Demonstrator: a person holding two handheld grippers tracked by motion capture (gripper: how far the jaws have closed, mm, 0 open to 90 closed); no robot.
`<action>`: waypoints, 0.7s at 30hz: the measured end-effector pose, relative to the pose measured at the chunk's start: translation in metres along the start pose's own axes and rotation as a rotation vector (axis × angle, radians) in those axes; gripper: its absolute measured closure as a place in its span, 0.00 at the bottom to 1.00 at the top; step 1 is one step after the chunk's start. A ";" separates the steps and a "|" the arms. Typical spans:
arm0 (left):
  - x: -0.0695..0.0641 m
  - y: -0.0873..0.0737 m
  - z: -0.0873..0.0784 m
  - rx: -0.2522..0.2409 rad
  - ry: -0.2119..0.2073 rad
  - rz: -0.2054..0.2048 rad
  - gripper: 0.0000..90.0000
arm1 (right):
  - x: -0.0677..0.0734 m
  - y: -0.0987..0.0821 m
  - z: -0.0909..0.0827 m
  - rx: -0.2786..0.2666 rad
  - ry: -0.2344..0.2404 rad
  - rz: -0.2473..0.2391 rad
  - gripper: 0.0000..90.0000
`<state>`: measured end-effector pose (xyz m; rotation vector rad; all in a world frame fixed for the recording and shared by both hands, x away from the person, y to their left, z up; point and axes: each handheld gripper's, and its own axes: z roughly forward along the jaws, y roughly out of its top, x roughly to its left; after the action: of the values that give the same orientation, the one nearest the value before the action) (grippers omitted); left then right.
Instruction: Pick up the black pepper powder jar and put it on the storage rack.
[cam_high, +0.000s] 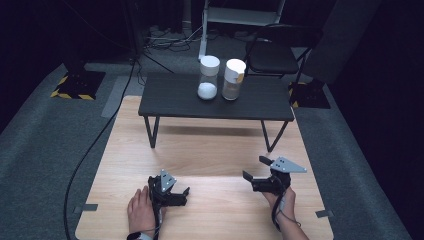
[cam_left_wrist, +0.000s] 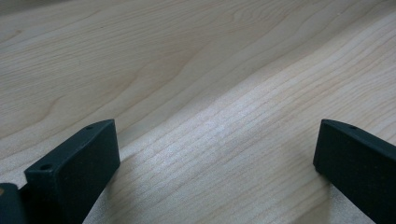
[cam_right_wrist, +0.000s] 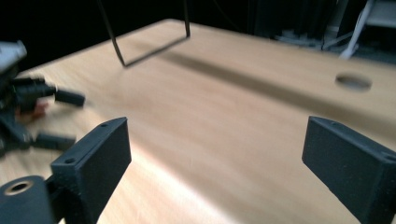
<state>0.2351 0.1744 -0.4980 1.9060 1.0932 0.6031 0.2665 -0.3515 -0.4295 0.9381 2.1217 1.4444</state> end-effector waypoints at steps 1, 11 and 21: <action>0.000 0.000 0.000 0.000 0.000 0.000 0.00 | 0.001 -0.005 0.001 0.020 0.005 -0.007 0.08; 0.000 0.000 0.000 0.000 0.001 0.001 0.00 | 0.022 -0.037 0.012 0.178 0.012 -0.110 0.07; 0.000 0.000 0.000 0.000 0.002 -0.001 0.00 | 0.047 -0.036 0.012 0.264 -0.024 -0.204 0.05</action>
<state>0.2349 0.1743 -0.4980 1.9057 1.0951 0.6043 0.2312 -0.3190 -0.4649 0.7956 2.3516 1.0689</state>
